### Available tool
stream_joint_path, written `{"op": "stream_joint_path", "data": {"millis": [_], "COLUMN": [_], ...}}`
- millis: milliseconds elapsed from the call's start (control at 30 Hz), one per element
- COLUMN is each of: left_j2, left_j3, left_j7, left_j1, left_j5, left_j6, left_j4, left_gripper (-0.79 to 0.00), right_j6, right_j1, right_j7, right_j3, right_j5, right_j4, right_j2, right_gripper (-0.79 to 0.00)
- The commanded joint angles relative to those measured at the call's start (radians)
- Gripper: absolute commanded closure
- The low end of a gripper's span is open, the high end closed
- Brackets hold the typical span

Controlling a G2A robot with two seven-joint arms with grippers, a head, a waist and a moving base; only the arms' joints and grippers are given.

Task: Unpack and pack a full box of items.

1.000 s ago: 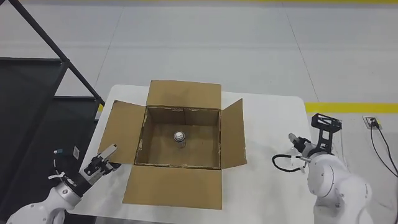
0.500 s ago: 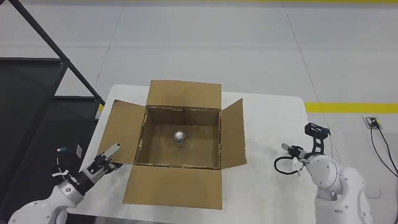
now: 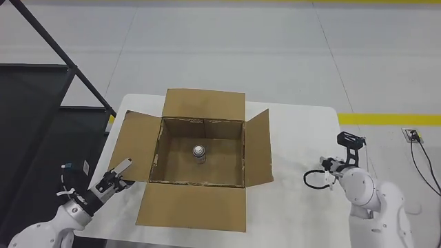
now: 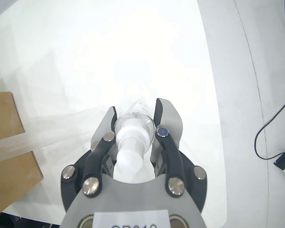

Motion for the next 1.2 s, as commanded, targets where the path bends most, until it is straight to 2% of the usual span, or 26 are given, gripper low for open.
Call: {"op": "stream_joint_path", "data": {"millis": [0, 100, 233, 300, 400, 567, 833, 933, 1167], "left_j2": [0.001, 0.001, 0.002, 0.002, 0.002, 0.001, 0.0, 0.0, 0.002], "left_j3": [0.002, 0.004, 0.007, 0.008, 0.009, -0.003, -0.023, -0.028, -0.022], "left_j7": [-0.001, -0.003, -0.007, -0.007, -0.005, 0.004, 0.018, 0.018, 0.012], "left_j1": [-0.003, -0.008, -0.012, -0.012, -0.008, 0.007, 0.033, 0.037, 0.026], "left_j5": [0.002, 0.003, 0.001, -0.003, -0.014, -0.04, -0.072, -0.078, -0.067], "left_j6": [0.001, 0.003, 0.001, -0.002, -0.011, -0.028, -0.051, -0.053, -0.045], "left_j4": [0.001, 0.004, 0.007, 0.01, 0.017, 0.029, 0.034, 0.035, 0.031], "left_gripper": [-0.785, -0.785, -0.785, -0.785, -0.785, -0.785, -0.785, -0.785, -0.785], "right_j6": [0.007, 0.022, 0.001, -0.02, -0.06, -0.108, -0.094, -0.083, -0.073], "right_j1": [-0.018, -0.055, -0.081, -0.071, -0.022, 0.137, 0.399, 0.453, 0.499], "right_j7": [-0.032, -0.094, -0.151, -0.173, -0.173, -0.088, 0.09, 0.137, 0.073], "right_j3": [-0.011, -0.061, -0.194, -0.279, -0.42, -0.624, -0.82, -0.856, -0.904], "right_j5": [0.001, -0.014, -0.037, -0.061, -0.093, -0.089, -0.047, -0.018, 0.0], "right_j4": [-0.088, -0.255, -0.458, -0.515, -0.527, -0.384, 0.054, 0.189, 0.383], "right_j2": [0.0, -0.003, -0.009, -0.011, -0.017, -0.036, -0.085, -0.102, -0.128], "right_gripper": [0.0, 0.0, 0.0, 0.0, 0.0, 0.0, 0.0, 0.0, 0.0]}}
